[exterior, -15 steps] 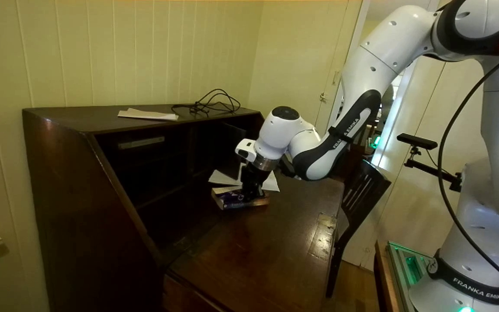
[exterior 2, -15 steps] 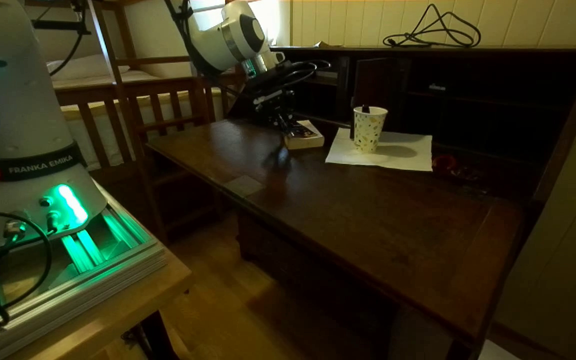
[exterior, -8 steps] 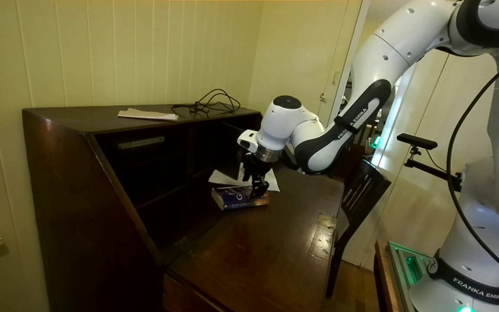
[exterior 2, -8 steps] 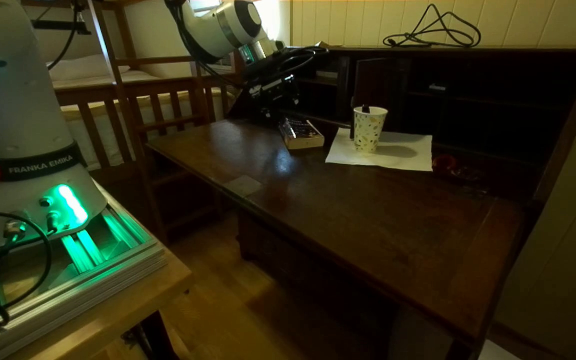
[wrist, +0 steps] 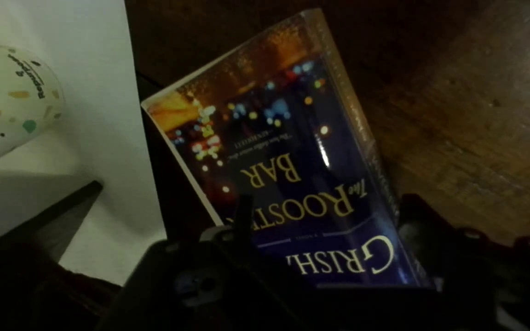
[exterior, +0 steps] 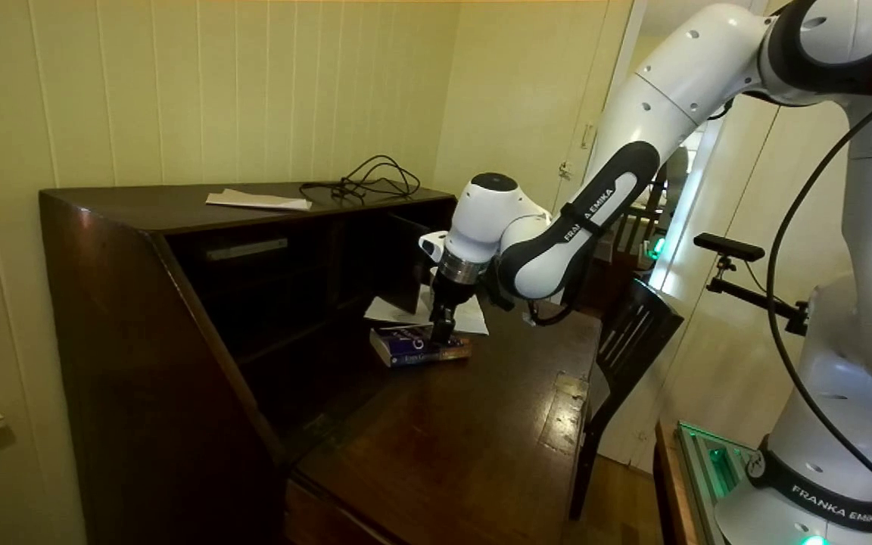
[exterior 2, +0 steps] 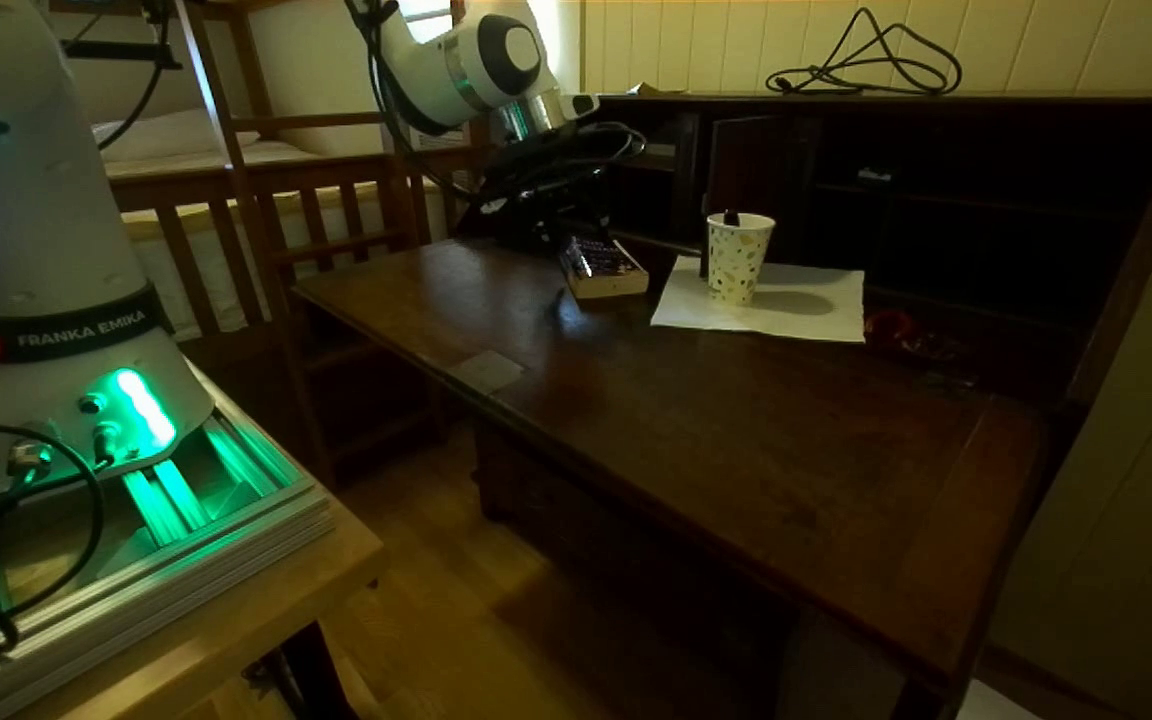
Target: Move the blue book to the left then place it on the upper shelf of the cabinet.
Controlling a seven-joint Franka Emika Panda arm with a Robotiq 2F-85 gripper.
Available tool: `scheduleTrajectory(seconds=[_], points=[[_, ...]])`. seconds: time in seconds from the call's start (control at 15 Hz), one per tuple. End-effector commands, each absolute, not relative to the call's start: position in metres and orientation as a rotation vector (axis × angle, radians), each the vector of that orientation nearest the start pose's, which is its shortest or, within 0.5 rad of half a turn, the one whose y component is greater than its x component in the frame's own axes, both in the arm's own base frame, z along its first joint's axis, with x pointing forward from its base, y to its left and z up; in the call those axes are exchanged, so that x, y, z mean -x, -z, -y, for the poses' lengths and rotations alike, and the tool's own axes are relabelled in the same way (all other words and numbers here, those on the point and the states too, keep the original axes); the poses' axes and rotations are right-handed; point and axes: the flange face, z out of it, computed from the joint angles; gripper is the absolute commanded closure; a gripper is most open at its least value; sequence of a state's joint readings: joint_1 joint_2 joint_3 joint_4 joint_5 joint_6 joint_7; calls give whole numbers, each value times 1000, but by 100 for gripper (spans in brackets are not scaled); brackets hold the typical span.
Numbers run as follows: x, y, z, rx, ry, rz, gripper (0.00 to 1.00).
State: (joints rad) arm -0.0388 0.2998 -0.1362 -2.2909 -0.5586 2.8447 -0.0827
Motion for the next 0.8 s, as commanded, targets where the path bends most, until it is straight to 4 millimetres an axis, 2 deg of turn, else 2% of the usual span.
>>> scheduleTrajectory(seconds=[0.0,0.2,0.47,0.67,0.73], points=[[-555,-248,82,3348,443,496,50],[-554,-256,83,3325,466,387,70],[-555,-242,77,3293,448,343,96],[-558,-232,81,3300,440,319,100],[-556,-224,79,3293,363,320,100]])
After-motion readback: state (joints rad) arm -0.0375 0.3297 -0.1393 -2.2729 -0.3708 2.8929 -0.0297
